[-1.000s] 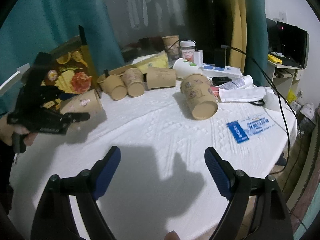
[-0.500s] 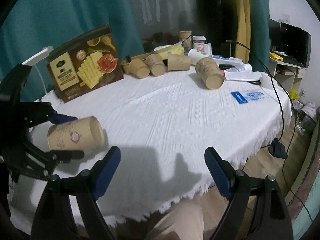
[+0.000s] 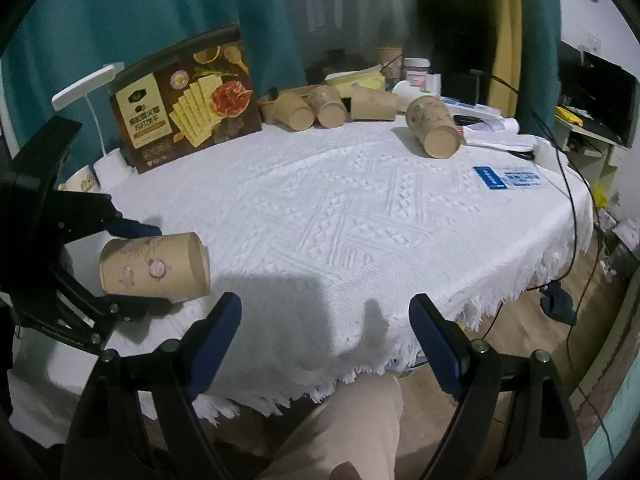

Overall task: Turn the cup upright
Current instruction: 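Lift the cup with the left gripper and carry it toward the right gripper, then grasp the cup with the right gripper while the left gripper releases it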

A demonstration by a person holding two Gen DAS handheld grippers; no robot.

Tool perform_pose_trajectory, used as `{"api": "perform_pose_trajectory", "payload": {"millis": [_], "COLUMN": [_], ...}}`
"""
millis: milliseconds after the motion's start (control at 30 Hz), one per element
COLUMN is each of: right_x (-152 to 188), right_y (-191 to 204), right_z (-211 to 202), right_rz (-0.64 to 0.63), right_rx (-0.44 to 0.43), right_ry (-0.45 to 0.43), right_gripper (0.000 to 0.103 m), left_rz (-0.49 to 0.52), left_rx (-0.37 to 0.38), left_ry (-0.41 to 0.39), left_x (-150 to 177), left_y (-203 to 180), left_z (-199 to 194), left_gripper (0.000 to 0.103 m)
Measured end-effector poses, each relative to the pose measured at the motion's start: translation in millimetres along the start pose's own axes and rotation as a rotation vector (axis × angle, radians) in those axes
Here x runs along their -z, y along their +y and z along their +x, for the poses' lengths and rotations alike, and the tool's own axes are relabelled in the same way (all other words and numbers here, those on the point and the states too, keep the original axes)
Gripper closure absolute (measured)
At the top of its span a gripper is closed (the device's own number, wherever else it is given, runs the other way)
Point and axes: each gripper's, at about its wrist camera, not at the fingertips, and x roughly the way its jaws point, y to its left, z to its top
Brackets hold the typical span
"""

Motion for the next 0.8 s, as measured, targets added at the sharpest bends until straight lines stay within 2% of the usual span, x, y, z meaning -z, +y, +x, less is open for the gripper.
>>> {"api": "perform_pose_trajectory", "payload": {"millis": [100,200,367,533,700,800], "right_x": [-7.8,-19.7,-41.8,-50.2,-40.8,-40.0], "right_y": [2.7,11.3,53.8,107.9,147.2,165.2], "right_z": [5.0,6.9,0.6,10.6,29.0,38.9], "right_rz": [-0.031,-0.11,-0.428,-0.772,-1.05,-1.176], "right_rx": [-0.022,-0.082,-0.175,-0.264,-0.276,-0.264], "right_ry": [0.017,0.041,0.068,0.161,0.262,0.304], "right_gripper": [0.019,0.019,0.019,0.019,0.019,0.019], "left_rz": [-0.035,-0.075,-0.215,-0.435,-0.599,-0.679], "left_rx": [0.013,0.005,-0.026,-0.064,-0.08,-0.048], "left_ry": [-0.021,-0.046,-0.149,-0.26,-0.3,-0.328], "left_x": [-0.1,1.4,20.6,69.2,119.7,147.1], "left_y": [6.1,9.4,18.2,25.7,28.2,27.6], "left_z": [-5.0,-18.1,-57.4,-97.7,-116.5,-120.8], "left_gripper": [0.022,0.021,0.021,0.021,0.021,0.021]}}
